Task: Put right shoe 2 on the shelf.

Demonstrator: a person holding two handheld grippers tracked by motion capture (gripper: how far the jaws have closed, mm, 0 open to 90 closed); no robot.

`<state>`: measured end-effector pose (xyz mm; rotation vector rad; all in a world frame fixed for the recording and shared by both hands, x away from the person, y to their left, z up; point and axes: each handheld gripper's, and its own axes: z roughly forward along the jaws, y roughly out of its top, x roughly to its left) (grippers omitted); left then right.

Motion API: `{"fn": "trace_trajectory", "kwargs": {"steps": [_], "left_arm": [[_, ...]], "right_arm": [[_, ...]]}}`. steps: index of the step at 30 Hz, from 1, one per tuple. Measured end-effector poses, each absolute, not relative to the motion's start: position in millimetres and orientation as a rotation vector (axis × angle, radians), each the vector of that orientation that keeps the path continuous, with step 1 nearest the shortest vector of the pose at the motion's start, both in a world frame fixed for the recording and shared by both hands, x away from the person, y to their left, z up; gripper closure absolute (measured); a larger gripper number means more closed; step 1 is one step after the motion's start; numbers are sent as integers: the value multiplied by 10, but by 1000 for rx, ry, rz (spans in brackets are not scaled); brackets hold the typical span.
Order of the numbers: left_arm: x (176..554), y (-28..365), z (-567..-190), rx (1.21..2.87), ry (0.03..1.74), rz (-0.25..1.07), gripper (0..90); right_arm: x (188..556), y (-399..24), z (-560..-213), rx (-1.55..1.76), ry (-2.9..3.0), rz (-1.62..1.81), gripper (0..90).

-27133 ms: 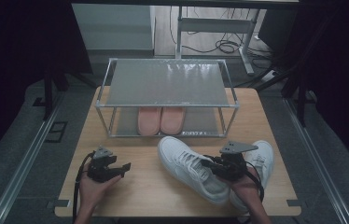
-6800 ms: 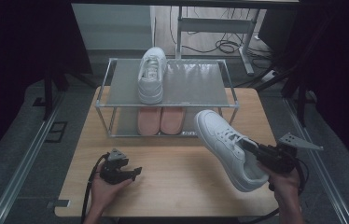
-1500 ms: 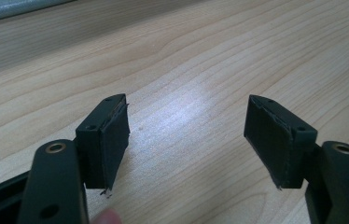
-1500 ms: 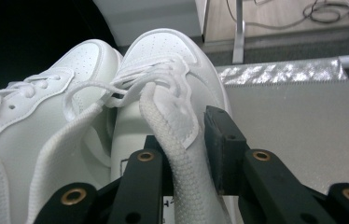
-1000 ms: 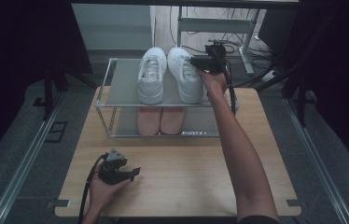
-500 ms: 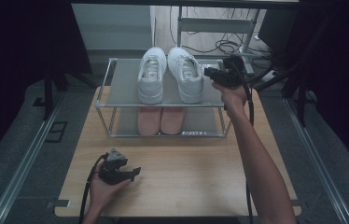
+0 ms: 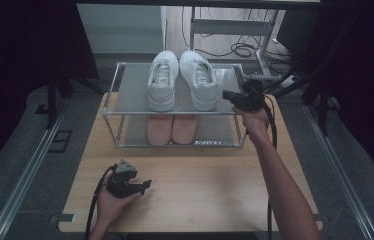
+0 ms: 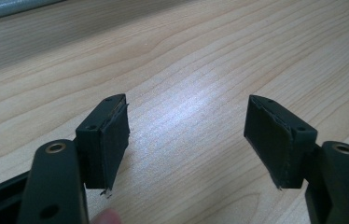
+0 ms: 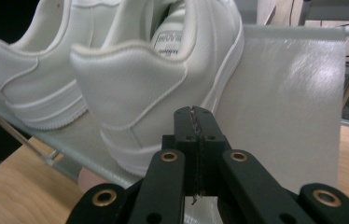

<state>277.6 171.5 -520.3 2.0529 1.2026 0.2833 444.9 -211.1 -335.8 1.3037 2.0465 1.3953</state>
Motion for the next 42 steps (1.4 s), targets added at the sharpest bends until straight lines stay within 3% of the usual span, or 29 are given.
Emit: {"fn": "trace_trajectory", "kwargs": {"steps": [14, 42], "left_arm": [[2773, 1697, -5211, 2062, 1202, 275, 314], [2783, 1675, -5232, 2075, 1198, 268, 314]], "right_arm": [[4363, -2074, -3543, 1272, 2101, 1363, 896], [4364, -1912, -3587, 1226, 2144, 1308, 898]]}}
